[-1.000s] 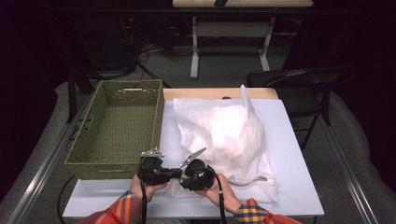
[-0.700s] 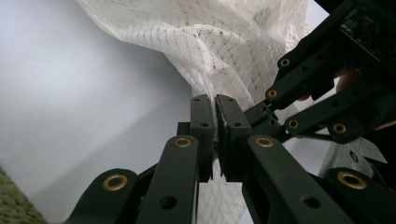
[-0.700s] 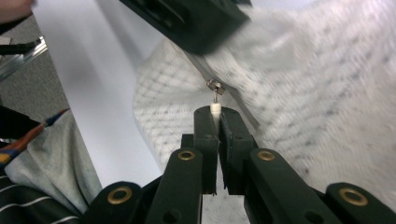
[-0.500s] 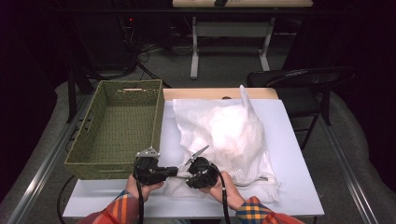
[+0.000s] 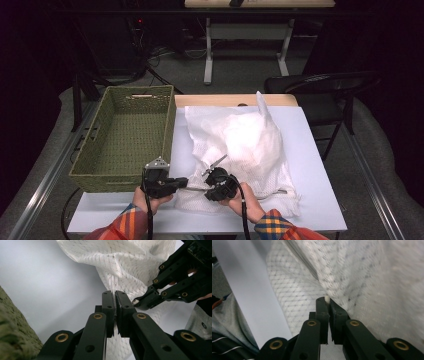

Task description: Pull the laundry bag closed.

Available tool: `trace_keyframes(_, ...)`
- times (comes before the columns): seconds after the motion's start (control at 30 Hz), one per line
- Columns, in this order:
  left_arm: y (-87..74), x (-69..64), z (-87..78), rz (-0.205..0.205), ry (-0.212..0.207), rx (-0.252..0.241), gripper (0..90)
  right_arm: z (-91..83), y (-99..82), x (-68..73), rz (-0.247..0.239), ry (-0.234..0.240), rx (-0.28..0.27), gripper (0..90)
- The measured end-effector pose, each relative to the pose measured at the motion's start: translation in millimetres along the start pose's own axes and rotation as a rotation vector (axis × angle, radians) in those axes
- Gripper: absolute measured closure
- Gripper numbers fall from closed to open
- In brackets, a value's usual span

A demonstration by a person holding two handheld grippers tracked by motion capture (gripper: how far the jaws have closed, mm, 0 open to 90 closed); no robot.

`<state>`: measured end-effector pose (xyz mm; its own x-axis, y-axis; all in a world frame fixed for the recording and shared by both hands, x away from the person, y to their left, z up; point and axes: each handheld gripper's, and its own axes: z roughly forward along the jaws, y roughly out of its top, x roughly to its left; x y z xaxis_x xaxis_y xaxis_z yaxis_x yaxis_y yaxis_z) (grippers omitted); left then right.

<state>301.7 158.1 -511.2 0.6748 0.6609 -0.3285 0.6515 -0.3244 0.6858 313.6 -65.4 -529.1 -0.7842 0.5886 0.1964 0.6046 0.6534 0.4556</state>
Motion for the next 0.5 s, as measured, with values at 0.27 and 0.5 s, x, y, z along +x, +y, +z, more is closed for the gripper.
trace_keyframes(0.27, -0.5, -0.9, 0.5, 0.015, 0.021, 0.013, 86.0, -1.9, -6.6, -3.6, 0.011, -0.014, 0.029, 87.1)
trace_keyframes(0.5, -1.5, -1.0, 1.3, 0.028, 0.042, 0.022, 86.1, -6.3, -13.8, -8.7, 0.017, -0.03, 0.054, 87.0)
